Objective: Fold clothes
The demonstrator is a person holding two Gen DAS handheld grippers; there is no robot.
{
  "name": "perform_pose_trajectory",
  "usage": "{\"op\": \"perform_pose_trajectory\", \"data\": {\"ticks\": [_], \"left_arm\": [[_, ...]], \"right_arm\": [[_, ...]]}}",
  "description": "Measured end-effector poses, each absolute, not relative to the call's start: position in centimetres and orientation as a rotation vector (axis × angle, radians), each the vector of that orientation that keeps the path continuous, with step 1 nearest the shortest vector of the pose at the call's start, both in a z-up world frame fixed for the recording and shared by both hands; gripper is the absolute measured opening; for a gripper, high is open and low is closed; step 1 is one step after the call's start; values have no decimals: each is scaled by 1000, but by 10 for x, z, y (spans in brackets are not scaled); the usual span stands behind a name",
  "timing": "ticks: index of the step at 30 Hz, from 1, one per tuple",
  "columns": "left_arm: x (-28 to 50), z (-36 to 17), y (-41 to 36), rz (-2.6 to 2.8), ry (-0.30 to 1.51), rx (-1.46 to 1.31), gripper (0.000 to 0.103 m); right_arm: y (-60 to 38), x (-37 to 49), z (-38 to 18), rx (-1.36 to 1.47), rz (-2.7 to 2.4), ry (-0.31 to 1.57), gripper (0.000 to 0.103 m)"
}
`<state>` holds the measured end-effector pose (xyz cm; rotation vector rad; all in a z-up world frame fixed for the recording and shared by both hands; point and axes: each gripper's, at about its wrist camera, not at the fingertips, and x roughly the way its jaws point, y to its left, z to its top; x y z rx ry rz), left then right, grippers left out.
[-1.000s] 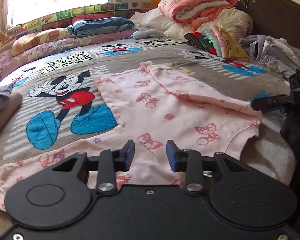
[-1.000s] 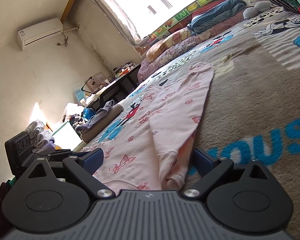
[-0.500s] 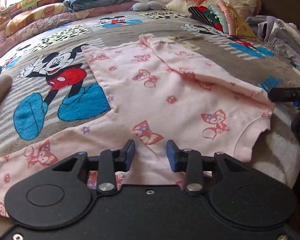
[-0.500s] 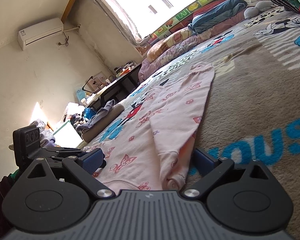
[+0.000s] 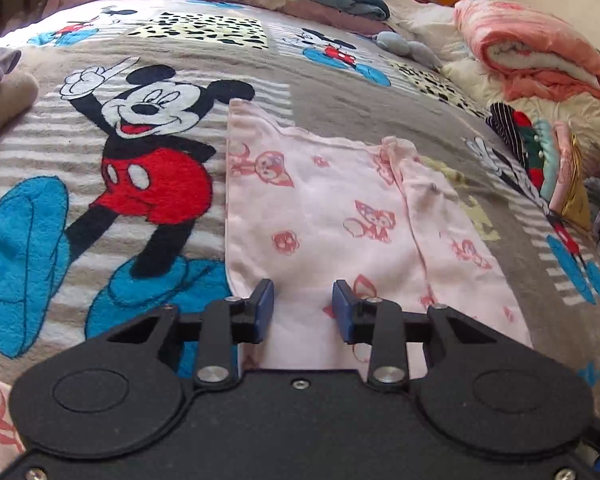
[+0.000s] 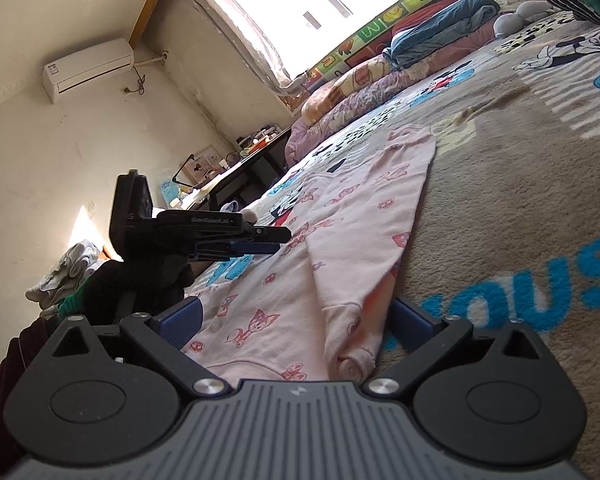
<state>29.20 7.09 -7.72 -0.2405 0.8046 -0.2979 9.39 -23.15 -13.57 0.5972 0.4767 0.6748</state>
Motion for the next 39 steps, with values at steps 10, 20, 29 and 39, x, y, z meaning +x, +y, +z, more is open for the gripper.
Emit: {"op": "perform_pose_trajectory", "data": {"ticks": [10, 20, 29, 39], "left_arm": [[379, -77, 70, -334, 844, -270, 26], [425, -83, 83, -138, 834, -266, 30], [411, -72, 93, -53, 771, -367, 23], [255, -65, 90, -127, 732, -484, 42]], "right_arm": [[-232, 94, -137, 609, 697, 459, 102], [-232, 93, -138, 610, 701, 454, 103], [-232, 93, -138, 613, 701, 453, 103], [-234, 93, -139, 624, 706, 448, 103]]}}
